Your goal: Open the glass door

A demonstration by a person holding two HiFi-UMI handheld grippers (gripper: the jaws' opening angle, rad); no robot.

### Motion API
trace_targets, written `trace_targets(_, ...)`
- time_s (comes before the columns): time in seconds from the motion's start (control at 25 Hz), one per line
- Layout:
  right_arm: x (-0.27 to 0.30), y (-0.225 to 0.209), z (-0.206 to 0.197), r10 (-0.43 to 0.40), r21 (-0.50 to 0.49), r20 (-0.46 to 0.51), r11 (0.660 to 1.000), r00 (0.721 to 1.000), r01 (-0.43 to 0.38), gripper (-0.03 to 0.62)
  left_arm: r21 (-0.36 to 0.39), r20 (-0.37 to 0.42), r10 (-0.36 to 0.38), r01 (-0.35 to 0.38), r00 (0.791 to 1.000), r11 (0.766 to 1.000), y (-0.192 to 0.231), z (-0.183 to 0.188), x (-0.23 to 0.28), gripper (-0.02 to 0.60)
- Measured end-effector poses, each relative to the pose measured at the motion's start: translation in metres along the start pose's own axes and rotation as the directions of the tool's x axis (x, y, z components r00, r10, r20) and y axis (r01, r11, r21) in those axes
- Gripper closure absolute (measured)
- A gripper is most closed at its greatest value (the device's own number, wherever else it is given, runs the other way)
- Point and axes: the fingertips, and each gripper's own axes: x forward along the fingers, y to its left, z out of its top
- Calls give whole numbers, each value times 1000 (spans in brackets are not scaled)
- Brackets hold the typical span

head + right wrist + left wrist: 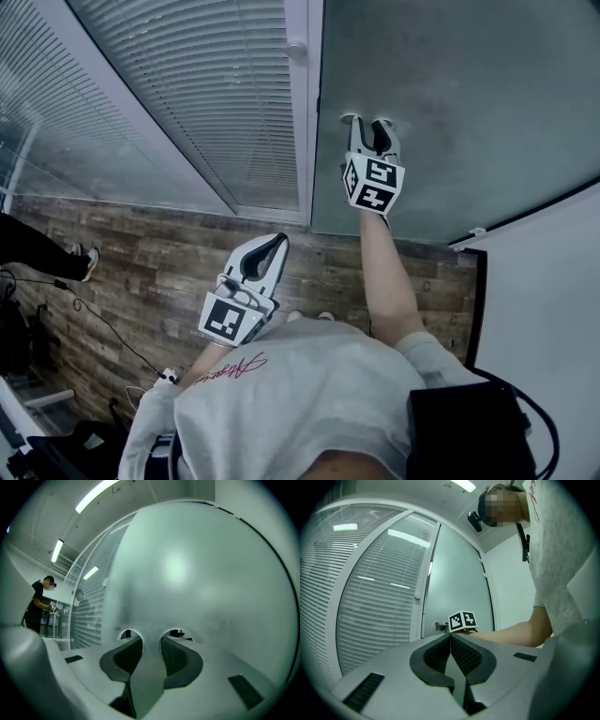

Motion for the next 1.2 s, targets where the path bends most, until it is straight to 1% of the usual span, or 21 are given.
trace_targets(0.2,-4,3,1,4,-1,6,1000,1000,-4,459,10,3,-10,10,1000,1000,3,0,-4,565)
trace_targets(0.52,-17,6,-2,9,10,9,1000,1000,-10,461,27,13,-51,51,999,998,2,4,-6,565)
trace_targets(0.64,-25,8,0,7,-2,12,1000,1000,-7,461,23,6,-65,65,998,998,-2,3,-8,565)
trace_targets(0.84,-37,11,0,7,-2,21,1000,1000,-7,461,22,8,-112,112,994,993,-10,-1,-17,565)
trace_targets(1.08,-56,14,2,18,-1,28,1000,999,-18,461,9,12,-132,132,991,991,-15,-2,-29,565)
trace_targets(1.2,-67,16,4,26,-1,28,1000,999,-26,461,17,9,-138,138,990,990,-19,-3,-34,565)
